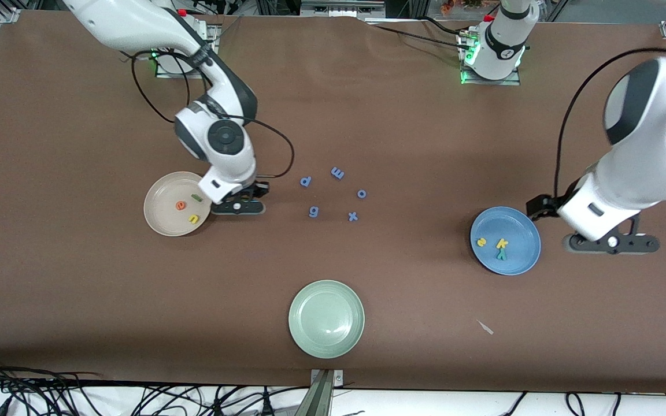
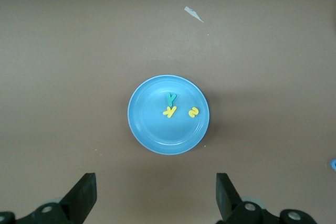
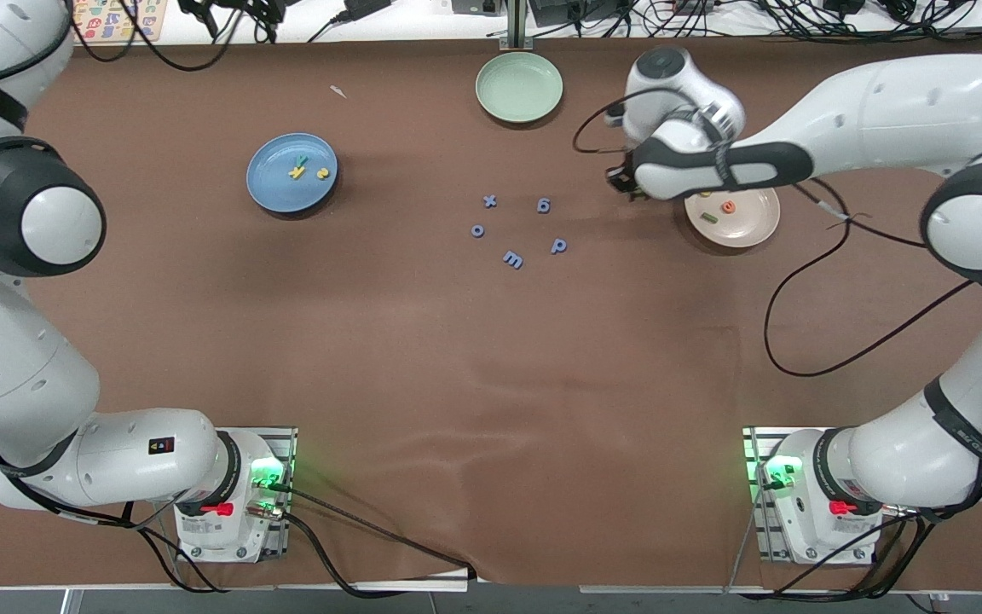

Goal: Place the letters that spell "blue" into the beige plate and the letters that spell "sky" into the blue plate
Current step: 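Grasp the green d with the right gripper while the left gripper drops y in blue, then drop the green d in the white plate while the left gripper withdraws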

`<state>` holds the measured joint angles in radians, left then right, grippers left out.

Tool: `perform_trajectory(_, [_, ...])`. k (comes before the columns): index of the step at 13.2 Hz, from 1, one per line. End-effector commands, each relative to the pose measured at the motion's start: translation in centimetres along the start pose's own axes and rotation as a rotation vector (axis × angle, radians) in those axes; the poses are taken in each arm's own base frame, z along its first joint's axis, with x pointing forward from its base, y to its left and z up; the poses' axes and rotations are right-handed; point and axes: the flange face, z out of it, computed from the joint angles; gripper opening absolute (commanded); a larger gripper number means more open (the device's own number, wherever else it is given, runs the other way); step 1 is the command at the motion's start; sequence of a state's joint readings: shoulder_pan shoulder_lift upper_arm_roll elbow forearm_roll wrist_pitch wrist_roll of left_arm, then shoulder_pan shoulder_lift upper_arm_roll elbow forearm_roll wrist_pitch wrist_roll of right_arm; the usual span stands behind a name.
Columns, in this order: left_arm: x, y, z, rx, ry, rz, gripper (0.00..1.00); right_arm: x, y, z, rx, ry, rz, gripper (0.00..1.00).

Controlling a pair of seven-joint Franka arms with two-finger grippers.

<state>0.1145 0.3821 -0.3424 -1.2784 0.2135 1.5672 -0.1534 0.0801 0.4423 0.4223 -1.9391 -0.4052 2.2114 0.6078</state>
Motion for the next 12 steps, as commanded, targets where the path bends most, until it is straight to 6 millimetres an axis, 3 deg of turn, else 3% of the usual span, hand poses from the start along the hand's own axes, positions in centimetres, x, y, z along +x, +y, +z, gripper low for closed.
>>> perform_trajectory(1, [-5.2,-1.6,-2.7,-0.03,0.018,0.032,1.0,-1.6,9.2,-2.0,-0.013,-0.036,-0.135,0.24])
perform_trajectory(2, [-6.6,-2.2,-3.4,-0.077,0.049,0.028,1.0,-2.3,12.2,-1.8,-0.01,-0.054,-0.157,0.24])
perform_trajectory(4, [-9.0,-3.4,-4.0,-0.076,0.104,0.026,1.0,-4.3,15.9,0.1,-0.008,-0.076,-0.16,0.3])
perform_trajectory(8, [-10.2,-4.0,-3.1,-0.069,0.076,0.008,1.0,-4.2,16.3,-0.2,-0.008,-0.07,-0.144,0.7])
perform_trajectory(10, [-9.9,-3.5,-3.0,-0.074,0.075,0.024,1.0,-4.0,16.5,-1.1,-0.011,-0.063,-0.139,0.76])
perform_trajectory(12, [-9.8,-4.5,-2.9,-0.082,0.08,0.0,1.0,-2.7,16.4,-3.9,0.046,-0.081,-0.082,0.84])
